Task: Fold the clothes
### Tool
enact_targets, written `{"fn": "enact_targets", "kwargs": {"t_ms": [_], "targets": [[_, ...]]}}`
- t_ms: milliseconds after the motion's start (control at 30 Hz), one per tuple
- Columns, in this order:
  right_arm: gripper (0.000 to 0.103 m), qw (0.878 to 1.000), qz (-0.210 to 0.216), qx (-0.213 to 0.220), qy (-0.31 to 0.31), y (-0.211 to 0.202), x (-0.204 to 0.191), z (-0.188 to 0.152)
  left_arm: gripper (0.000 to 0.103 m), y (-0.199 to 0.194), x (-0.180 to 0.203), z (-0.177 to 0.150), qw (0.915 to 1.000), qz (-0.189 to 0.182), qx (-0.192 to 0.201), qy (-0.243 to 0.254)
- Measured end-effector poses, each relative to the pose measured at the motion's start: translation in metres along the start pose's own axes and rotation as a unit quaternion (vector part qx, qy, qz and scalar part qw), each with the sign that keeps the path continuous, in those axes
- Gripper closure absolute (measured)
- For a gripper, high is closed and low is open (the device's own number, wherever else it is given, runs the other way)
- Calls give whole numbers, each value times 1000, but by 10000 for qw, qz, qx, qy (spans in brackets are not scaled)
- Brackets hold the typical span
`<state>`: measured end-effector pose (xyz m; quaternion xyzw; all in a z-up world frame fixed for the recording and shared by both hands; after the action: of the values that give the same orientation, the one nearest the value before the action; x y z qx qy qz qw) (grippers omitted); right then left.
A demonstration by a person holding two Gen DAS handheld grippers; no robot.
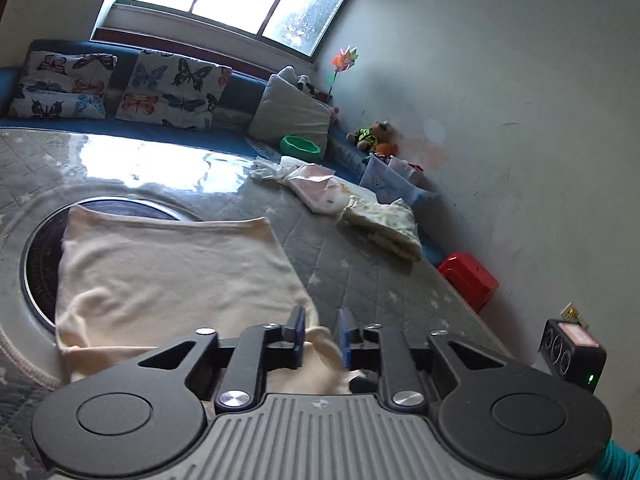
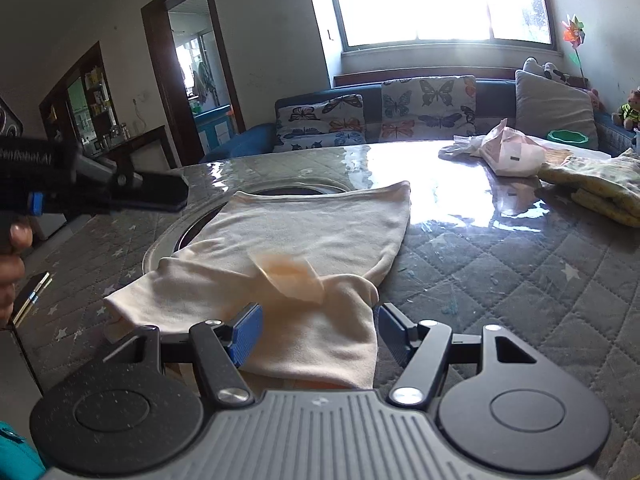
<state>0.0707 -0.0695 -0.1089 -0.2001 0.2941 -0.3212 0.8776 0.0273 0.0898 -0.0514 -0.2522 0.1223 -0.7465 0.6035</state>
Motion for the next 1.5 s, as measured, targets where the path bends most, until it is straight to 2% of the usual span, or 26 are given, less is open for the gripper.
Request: {"fn": "enact_targets", "kwargs": {"t_ms": [33,100,200,333,533,733,867,1000,1133,1167,1267,1333,1500], "targets": [[38,10000,1,-4,-10,0,-1,0,66,-5,-5,-3,10000,66,5,29],[38,10000,15,-8,-17,1,-2,2,63,-17,-15,-8,9998,199,14,88],[39,10000,48,-35,-32,4,-4,3,62,-40,-42,-27,9967,745,-133,300],[44,9997,123,-158,-125,13,-11,0,59,-73,-77,-65,9877,1426,-503,388],[54,9991,145,-385,-108,35,-13,-2,58,-87,-86,-106,9838,1512,-892,352],[58,9985,18,-534,-100,50,-13,-4,54,-65,-72,-109,9857,1310,-950,465],[67,9985,-50,-533,-141,52,-12,-4,53,-53,-74,-107,9815,1542,-983,566],[74,9984,-117,-531,-182,54,-11,-4,57,-54,-83,-107,9725,1961,-992,768],[78,9982,-184,-528,-222,55,-10,-3,77,-61,-89,-112,9636,2257,-1077,948],[83,9981,-200,-528,-232,55,-10,-3,78,-62,-90,-114,9619,2311,-1097,970],[91,9980,-251,-526,-263,57,-10,-3,87,-64,-86,-115,9564,2410,-1132,1199],[91,9981,-302,-467,-269,57,-9,-2,87,-63,-85,-120,9528,2451,-1252,1282],[90,9980,-299,-470,-293,56,-8,0,83,-73,-90,-117,9573,2313,-1277,1176]]}}
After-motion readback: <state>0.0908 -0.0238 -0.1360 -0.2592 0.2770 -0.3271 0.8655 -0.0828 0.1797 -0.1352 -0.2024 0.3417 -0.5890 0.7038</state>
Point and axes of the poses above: each gripper's, at about its wrist camera, not at the fingertips, and y roughly the way its jaws point, x to its right, z to its top, the point moved 10 cm from there along y, roughly the way its jaws point, and after that the axes turned 14 degrees about y, right-handed, at the moved point
